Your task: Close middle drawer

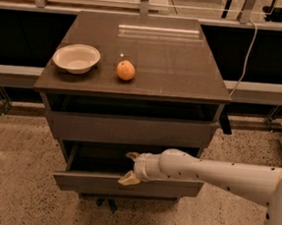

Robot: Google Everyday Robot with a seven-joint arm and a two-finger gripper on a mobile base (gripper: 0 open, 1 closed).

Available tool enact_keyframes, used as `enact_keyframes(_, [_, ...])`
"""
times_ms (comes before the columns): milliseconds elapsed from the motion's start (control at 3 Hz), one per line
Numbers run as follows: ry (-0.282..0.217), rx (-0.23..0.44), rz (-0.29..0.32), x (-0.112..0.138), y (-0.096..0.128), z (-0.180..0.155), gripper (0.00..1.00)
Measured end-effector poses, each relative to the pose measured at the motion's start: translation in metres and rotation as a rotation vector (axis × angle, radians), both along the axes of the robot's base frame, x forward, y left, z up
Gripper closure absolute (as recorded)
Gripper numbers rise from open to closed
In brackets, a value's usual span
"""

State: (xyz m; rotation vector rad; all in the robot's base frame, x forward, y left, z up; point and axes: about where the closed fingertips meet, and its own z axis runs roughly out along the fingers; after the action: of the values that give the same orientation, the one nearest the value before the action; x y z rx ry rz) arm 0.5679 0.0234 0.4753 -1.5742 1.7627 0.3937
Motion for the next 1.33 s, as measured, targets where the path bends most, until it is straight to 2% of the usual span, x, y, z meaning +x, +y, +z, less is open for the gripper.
enact_keyframes(333, [-0.018,0.043,0.024,-0.029,0.010,0.018,0.35])
enact_keyframes(667, [0.003,0.120,0.051,-0.063,0.021,0.022,0.51])
enact_keyframes(1000, [0.025,0.237,0.056,-0.093,0.026,0.013,0.74])
enact_keyframes(1333, [0.072,0.321,0.030,-0.115,0.030,-0.020,0.97])
